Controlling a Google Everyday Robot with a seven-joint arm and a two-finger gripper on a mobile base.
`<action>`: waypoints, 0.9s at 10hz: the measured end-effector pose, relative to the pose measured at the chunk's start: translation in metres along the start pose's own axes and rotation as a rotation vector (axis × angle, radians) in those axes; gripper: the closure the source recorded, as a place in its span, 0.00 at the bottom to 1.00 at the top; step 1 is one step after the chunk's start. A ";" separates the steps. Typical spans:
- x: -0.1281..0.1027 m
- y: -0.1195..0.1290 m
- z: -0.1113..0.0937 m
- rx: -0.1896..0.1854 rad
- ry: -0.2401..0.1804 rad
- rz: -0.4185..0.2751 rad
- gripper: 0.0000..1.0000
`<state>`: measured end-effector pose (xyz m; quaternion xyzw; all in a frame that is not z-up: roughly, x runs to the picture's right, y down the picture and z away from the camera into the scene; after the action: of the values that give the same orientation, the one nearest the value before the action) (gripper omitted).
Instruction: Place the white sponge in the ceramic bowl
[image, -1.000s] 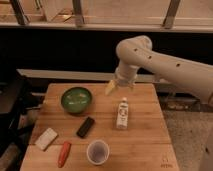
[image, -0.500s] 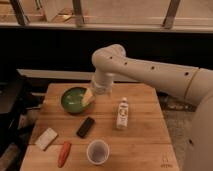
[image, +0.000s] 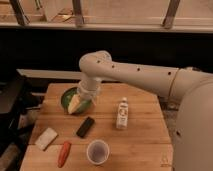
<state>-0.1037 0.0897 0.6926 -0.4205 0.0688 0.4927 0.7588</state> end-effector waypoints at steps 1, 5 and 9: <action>0.000 0.000 0.000 0.000 0.000 -0.001 0.20; -0.012 0.008 0.001 -0.020 -0.029 -0.014 0.20; -0.032 0.048 0.036 -0.068 -0.004 -0.126 0.20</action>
<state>-0.1695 0.1008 0.7052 -0.4486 0.0240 0.4470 0.7735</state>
